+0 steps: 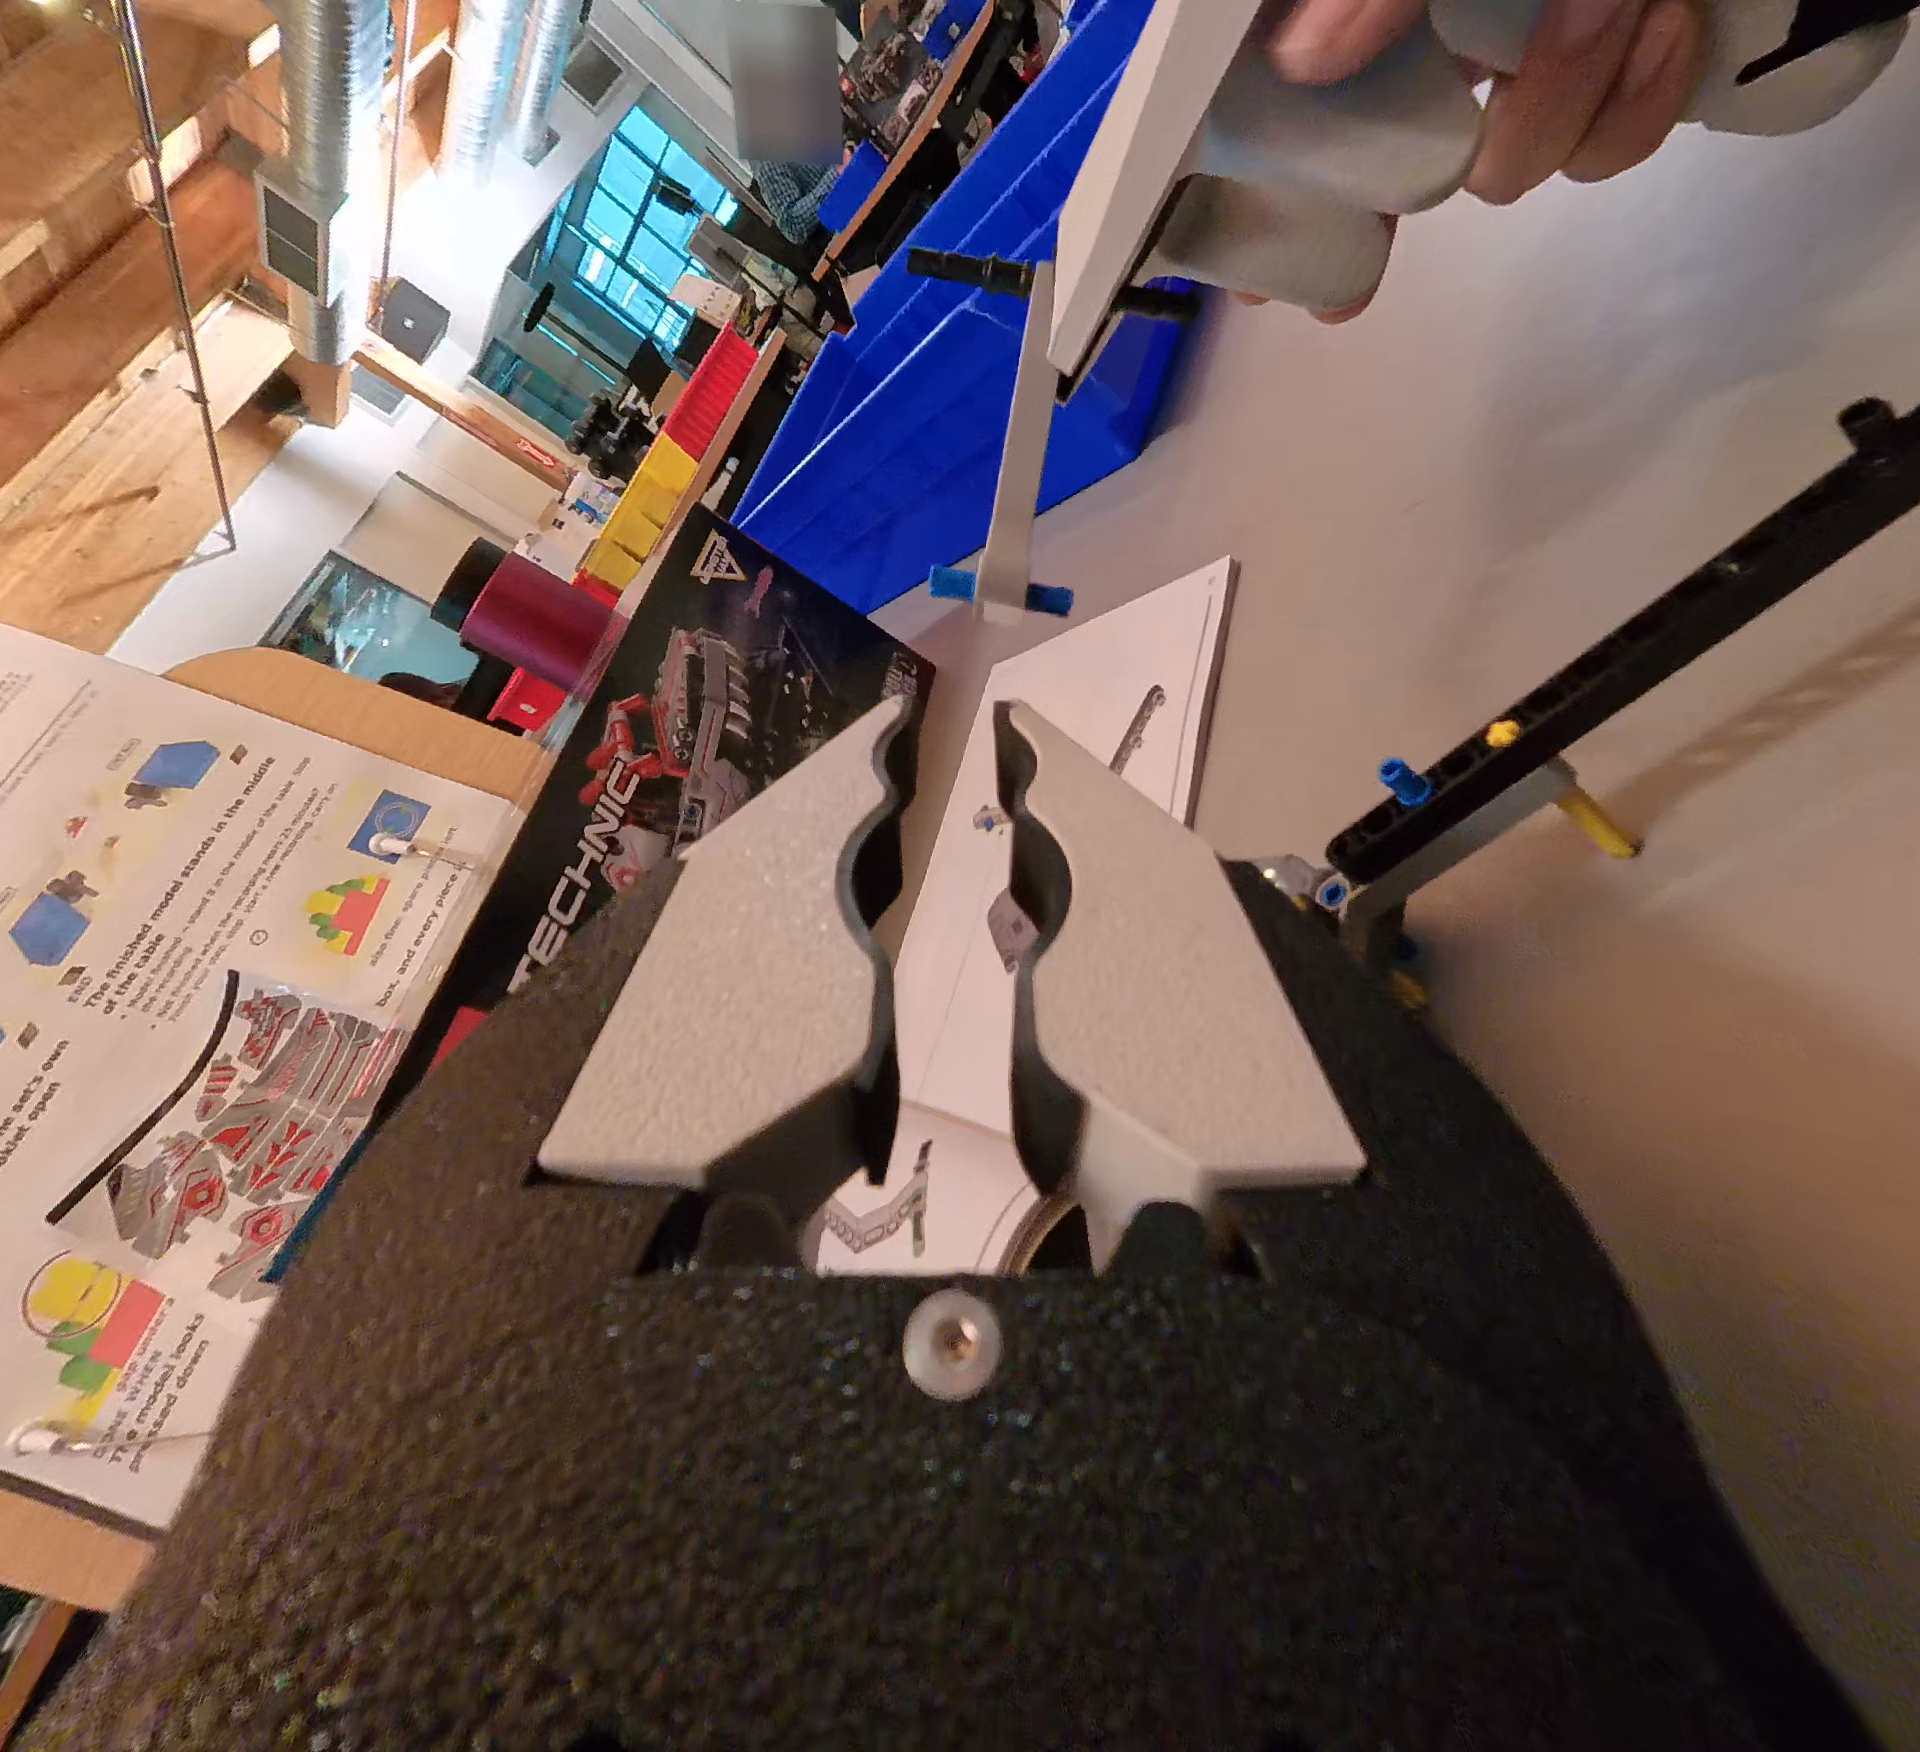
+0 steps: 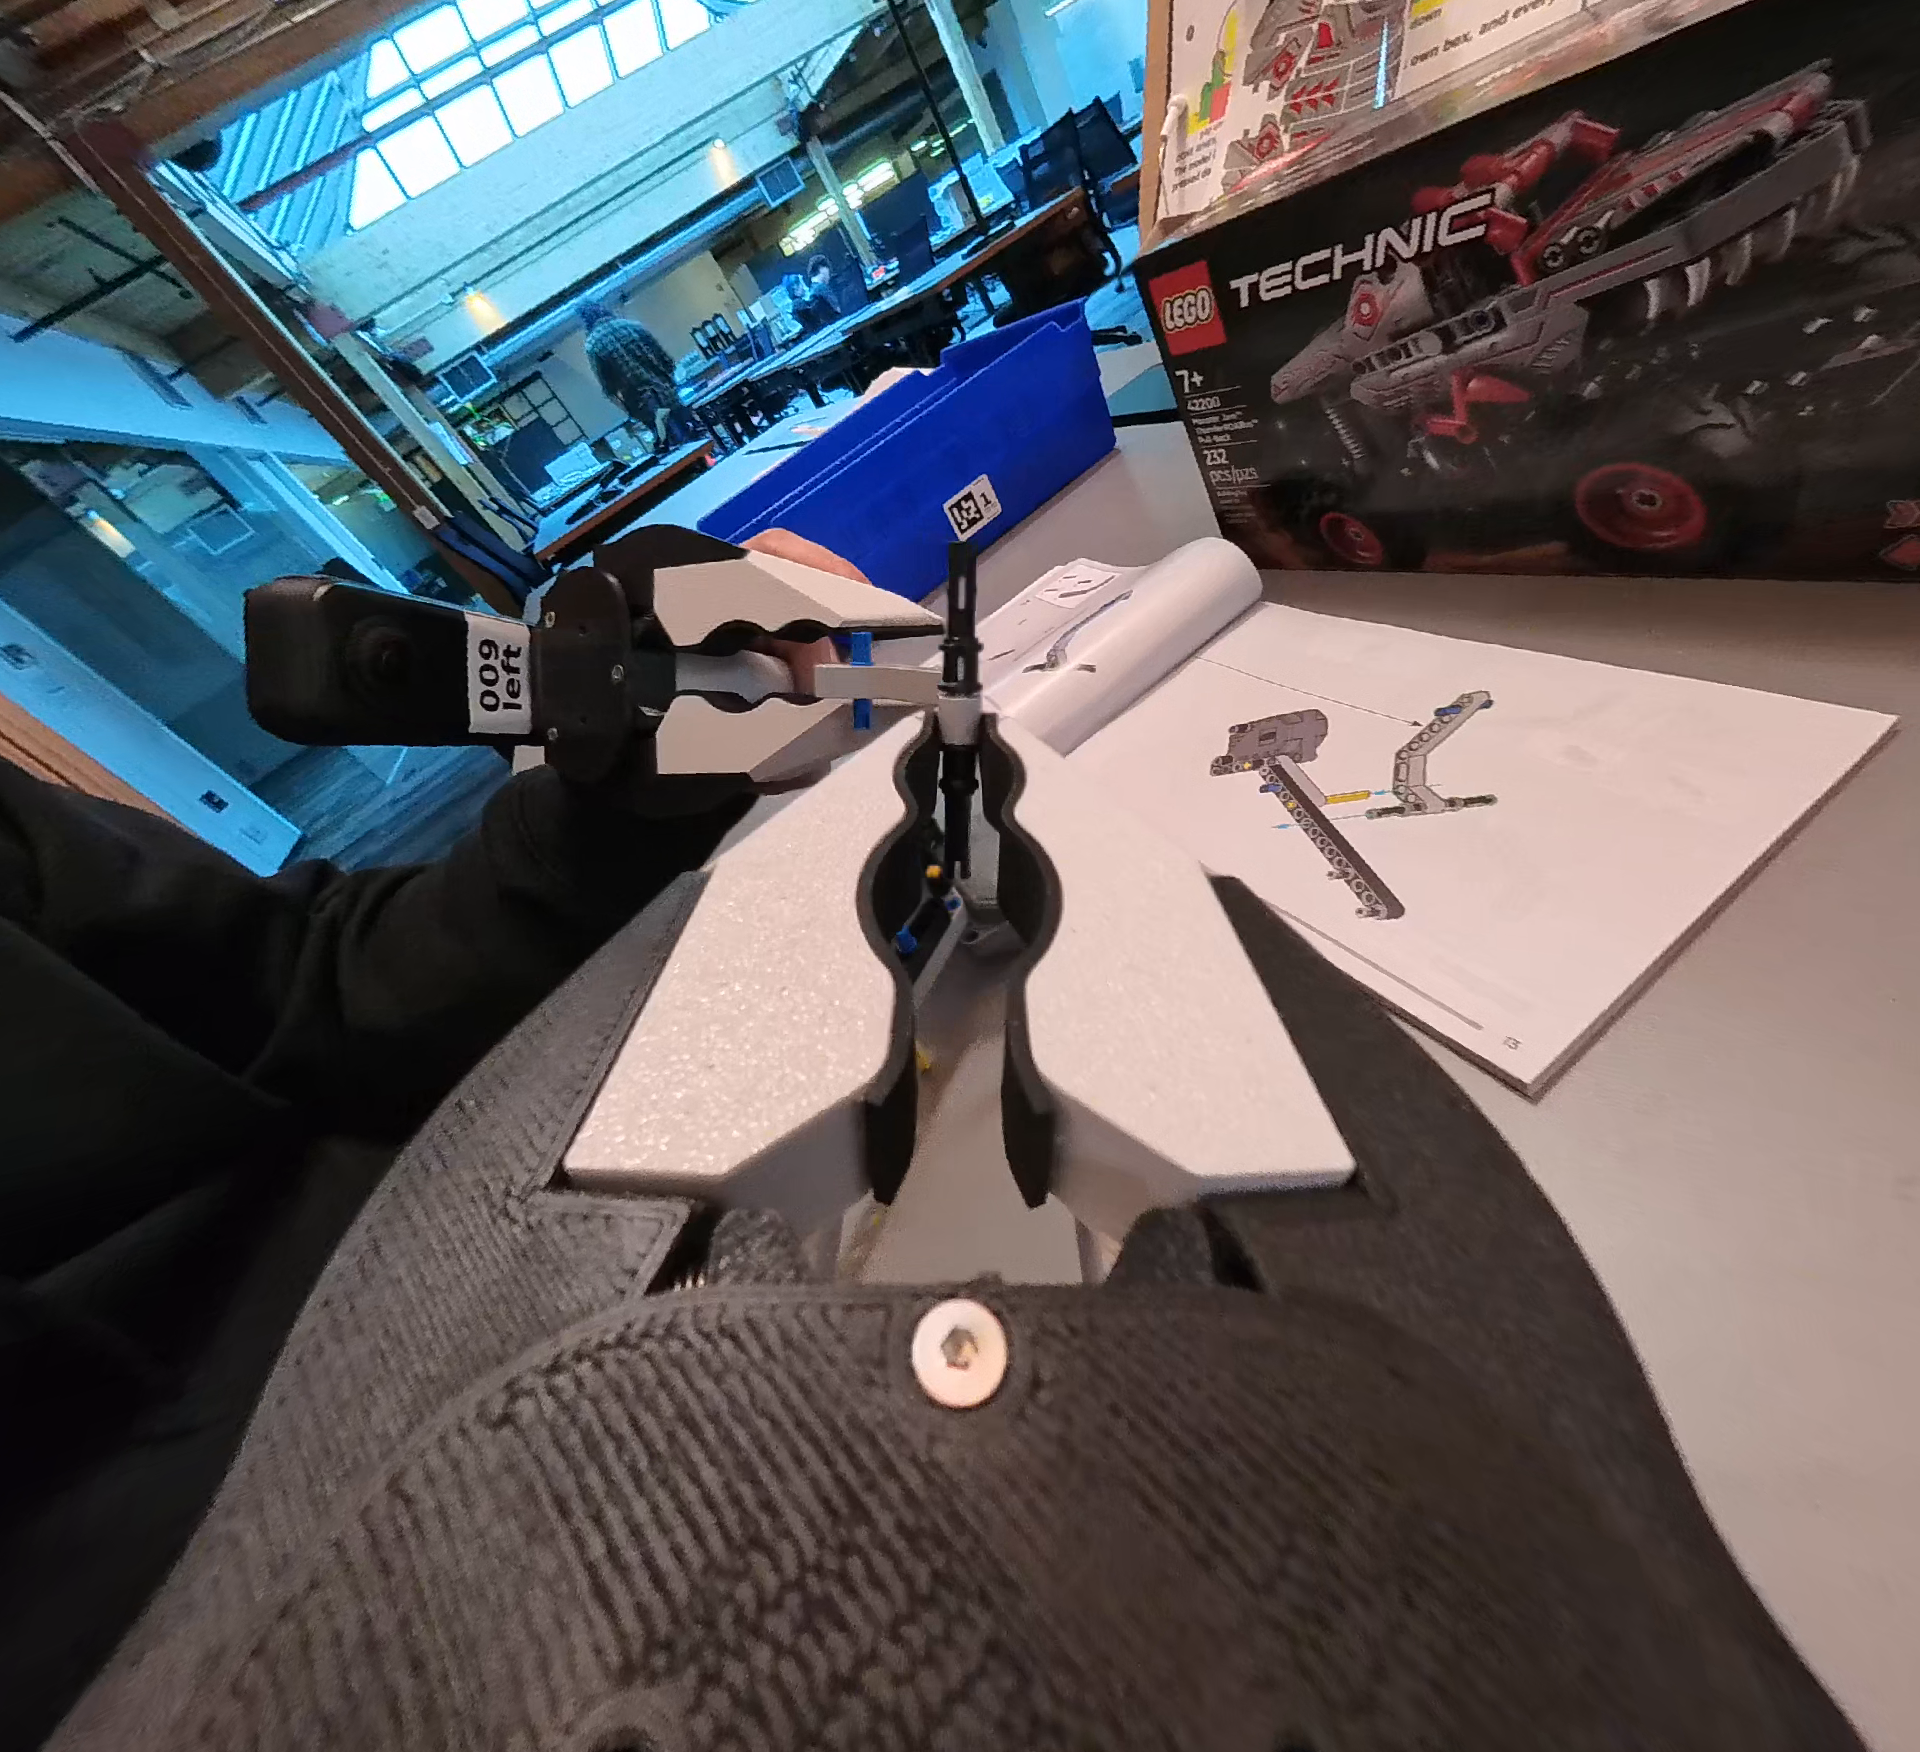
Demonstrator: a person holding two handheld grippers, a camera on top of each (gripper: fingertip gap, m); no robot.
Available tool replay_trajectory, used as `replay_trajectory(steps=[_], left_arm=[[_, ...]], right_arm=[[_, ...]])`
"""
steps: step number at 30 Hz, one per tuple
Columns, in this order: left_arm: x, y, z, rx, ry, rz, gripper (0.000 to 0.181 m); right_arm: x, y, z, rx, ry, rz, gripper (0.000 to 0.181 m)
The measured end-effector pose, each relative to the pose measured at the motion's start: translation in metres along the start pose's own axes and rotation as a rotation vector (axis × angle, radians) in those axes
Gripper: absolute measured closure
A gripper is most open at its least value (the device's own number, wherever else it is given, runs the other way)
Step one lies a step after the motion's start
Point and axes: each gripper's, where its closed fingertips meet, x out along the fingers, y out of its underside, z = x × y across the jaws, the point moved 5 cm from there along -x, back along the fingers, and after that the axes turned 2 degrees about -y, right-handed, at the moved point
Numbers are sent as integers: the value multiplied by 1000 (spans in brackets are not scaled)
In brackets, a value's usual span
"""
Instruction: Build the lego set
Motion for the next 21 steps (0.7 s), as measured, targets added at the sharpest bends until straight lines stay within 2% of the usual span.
replay_trajectory(steps=[13, 21], left_arm=[[-1, 2, 3, -7, -9, 15, 171], [-5, -6, 3, -98, 52, -63, 163]], right_arm=[[1, 0, -3, -22, 37, 5, 177], [0, -1, -4, -21, 52, -5, 177]])
